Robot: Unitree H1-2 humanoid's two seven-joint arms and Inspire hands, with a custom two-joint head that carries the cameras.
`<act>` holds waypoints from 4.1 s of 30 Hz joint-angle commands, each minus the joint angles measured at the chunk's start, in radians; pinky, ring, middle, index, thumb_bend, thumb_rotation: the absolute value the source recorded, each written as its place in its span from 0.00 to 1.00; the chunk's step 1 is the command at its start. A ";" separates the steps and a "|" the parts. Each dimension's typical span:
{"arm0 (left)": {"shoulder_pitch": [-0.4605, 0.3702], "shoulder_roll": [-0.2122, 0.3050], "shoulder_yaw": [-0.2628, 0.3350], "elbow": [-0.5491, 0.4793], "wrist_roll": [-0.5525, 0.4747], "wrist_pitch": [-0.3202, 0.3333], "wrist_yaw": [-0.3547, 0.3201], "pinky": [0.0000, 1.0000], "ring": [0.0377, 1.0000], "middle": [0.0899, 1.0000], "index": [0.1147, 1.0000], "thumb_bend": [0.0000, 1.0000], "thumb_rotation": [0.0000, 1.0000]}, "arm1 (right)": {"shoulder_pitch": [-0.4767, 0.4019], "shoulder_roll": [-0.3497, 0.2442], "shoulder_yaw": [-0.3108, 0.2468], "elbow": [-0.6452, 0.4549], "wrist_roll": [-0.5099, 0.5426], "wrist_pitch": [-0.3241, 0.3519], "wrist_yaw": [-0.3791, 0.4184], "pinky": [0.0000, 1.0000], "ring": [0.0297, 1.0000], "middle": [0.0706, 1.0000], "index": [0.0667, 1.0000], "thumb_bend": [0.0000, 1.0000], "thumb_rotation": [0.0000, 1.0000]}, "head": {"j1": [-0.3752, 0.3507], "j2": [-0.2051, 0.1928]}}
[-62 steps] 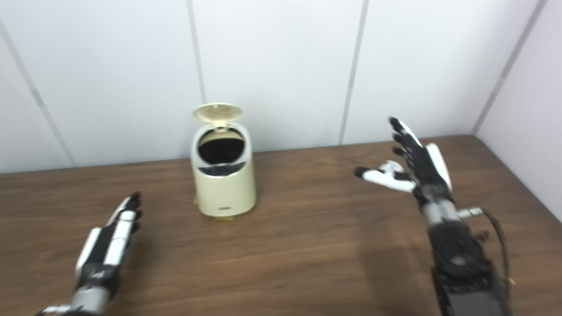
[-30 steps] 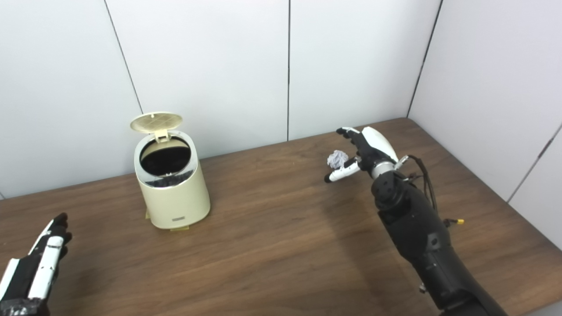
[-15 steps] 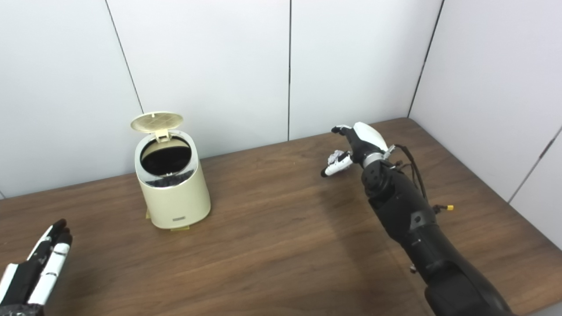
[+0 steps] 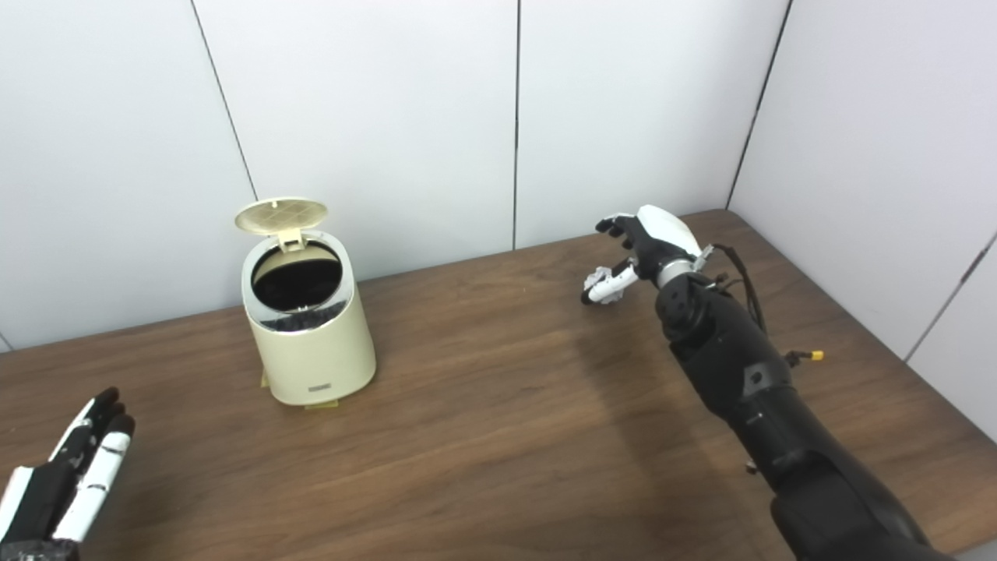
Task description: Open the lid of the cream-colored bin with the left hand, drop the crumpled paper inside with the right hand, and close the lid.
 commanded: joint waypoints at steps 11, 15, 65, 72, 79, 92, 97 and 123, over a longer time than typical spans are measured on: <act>-0.027 0.006 0.032 -0.055 0.026 0.003 -0.026 1.00 1.00 0.99 1.00 0.53 0.79 | -0.026 -0.021 0.021 -0.006 0.001 0.013 0.005 0.67 0.75 0.77 0.75 0.88 0.14 | 0.007 0.014; -0.026 0.003 0.041 -0.058 0.015 0.003 -0.030 1.00 1.00 0.99 1.00 0.50 0.76 | -0.031 -0.014 0.018 0.034 0.018 -0.017 -0.004 0.65 0.71 0.76 0.74 0.88 0.12 | 0.007 0.014; 0.017 -0.037 -0.012 -0.025 0.098 -0.038 0.000 0.91 0.94 0.94 0.95 0.63 0.78 | 0.059 0.079 0.052 -0.445 -0.085 -0.147 -0.149 0.33 0.38 0.44 0.50 0.50 0.00 | 0.242 -0.014; 0.029 -0.055 -0.010 0.008 0.056 -0.079 0.019 0.86 0.92 0.95 0.96 0.64 0.75 | 0.023 0.172 0.071 -0.592 -0.101 -0.163 -0.087 0.39 0.36 0.46 0.48 0.50 0.00 | 0.298 -0.044; 0.031 -0.069 -0.029 0.039 0.086 -0.094 0.050 0.87 0.92 0.96 0.95 0.66 0.77 | -0.052 0.261 0.128 -0.571 -0.135 -0.234 -0.081 0.33 0.37 0.47 0.48 0.50 0.00 | 0.346 -0.066; 0.041 -0.086 -0.055 0.056 0.081 -0.106 0.076 0.88 0.94 0.97 0.96 0.63 0.75 | -0.125 0.412 0.155 -0.445 -0.129 -0.298 -0.101 0.30 0.38 0.47 0.49 0.49 0.00 | 0.352 -0.086; 0.038 -0.086 -0.054 0.060 0.079 -0.112 0.080 0.87 0.94 0.97 0.96 0.64 0.75 | -0.154 0.448 0.150 -0.384 -0.119 -0.330 -0.126 0.30 0.38 0.47 0.49 0.49 0.00 | 0.359 -0.094; 0.055 -0.088 -0.064 0.049 0.098 -0.106 0.089 0.90 0.94 0.96 0.96 0.65 0.74 | -0.238 0.538 0.159 -0.126 -0.137 -0.342 -0.243 0.32 0.37 0.46 0.50 0.49 0.00 | 0.363 -0.099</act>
